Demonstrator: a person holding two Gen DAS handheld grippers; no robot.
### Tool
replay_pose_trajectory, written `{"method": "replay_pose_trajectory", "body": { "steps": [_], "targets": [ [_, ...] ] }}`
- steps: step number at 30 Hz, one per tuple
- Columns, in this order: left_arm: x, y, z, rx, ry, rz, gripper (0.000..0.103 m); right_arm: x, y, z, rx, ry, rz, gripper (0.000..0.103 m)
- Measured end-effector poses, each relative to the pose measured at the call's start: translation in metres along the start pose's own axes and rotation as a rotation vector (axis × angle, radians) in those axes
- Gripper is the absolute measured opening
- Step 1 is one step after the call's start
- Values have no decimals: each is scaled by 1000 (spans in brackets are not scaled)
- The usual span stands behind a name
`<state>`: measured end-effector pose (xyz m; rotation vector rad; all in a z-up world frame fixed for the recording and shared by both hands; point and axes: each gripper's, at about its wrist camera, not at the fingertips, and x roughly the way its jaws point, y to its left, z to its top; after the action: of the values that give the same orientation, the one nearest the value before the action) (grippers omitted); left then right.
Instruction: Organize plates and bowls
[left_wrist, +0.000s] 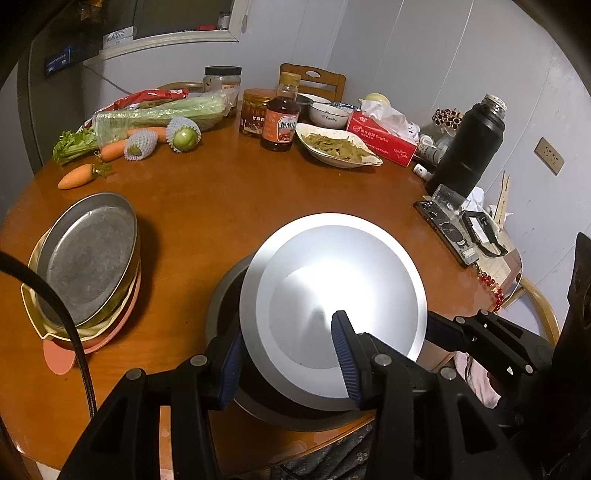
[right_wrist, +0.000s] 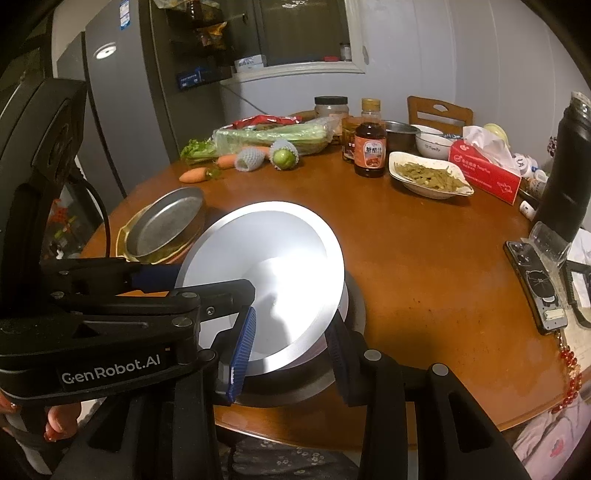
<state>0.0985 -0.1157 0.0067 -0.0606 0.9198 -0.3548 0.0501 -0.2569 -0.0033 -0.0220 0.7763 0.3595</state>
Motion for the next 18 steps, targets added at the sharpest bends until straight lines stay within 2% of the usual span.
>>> {"method": "replay_pose_trajectory", "body": {
  "steps": [18],
  "targets": [
    [4, 2, -2, -1, -1, 17, 46, 8, -1, -2, 1, 16, -25, 42]
  ]
}}
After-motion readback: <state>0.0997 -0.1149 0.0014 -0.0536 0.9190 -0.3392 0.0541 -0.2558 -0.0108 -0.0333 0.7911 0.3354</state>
